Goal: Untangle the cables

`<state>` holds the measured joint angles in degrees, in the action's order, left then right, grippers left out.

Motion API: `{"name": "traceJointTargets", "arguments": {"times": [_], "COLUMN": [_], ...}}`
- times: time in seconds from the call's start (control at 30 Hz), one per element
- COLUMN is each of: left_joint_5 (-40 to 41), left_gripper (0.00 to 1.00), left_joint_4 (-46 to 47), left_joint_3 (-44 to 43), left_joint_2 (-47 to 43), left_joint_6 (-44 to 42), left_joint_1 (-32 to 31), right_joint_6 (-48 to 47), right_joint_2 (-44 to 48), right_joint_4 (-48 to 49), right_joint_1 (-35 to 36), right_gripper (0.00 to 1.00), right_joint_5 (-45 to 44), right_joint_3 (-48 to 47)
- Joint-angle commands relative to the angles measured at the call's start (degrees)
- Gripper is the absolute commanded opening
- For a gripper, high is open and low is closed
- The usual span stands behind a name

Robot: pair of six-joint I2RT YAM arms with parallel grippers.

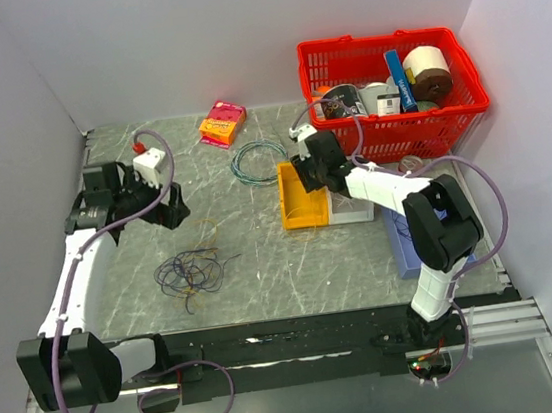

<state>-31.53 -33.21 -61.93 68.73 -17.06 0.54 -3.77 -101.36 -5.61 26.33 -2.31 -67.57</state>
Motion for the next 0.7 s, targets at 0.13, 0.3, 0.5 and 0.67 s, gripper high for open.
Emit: {"name": "traceJointTargets", "arguments": {"times": [0.13,0.3,0.5,0.67], "left_joint_5": [3.32,0.25,-2.31,-0.02], "left_gripper": [0.97,0.93,0.94,0.91], "left_joint_4": [-0.97,-0.63,1.3,3.77], "left_joint_3": [6.82,11.56,15.34,16.84], "left_joint_2": [0.88,1.84,5.62,9.84], "left_joint_6": [-6.48,-10.62,-15.02,-14.84], "left_joint_1": [-0.1,-0.1,-2.47,-5.98], "right_joint_6": [-3.79,-3.96,-1.77,0.77], "right_joint_2": [9.16,15.48,21.99,24.98], "right_joint_4": [-1.95,-3.53,-2.75,-1.25], "right_joint_1": [2.68,3.47,4.43,5.75], "right_gripper": [0.72,0.98,1.0,1.0], "right_joint_5": [-1.39,1.68,9.41,12.85], "right_joint_3": [-1.16,-1.69,1.12,4.11]}}
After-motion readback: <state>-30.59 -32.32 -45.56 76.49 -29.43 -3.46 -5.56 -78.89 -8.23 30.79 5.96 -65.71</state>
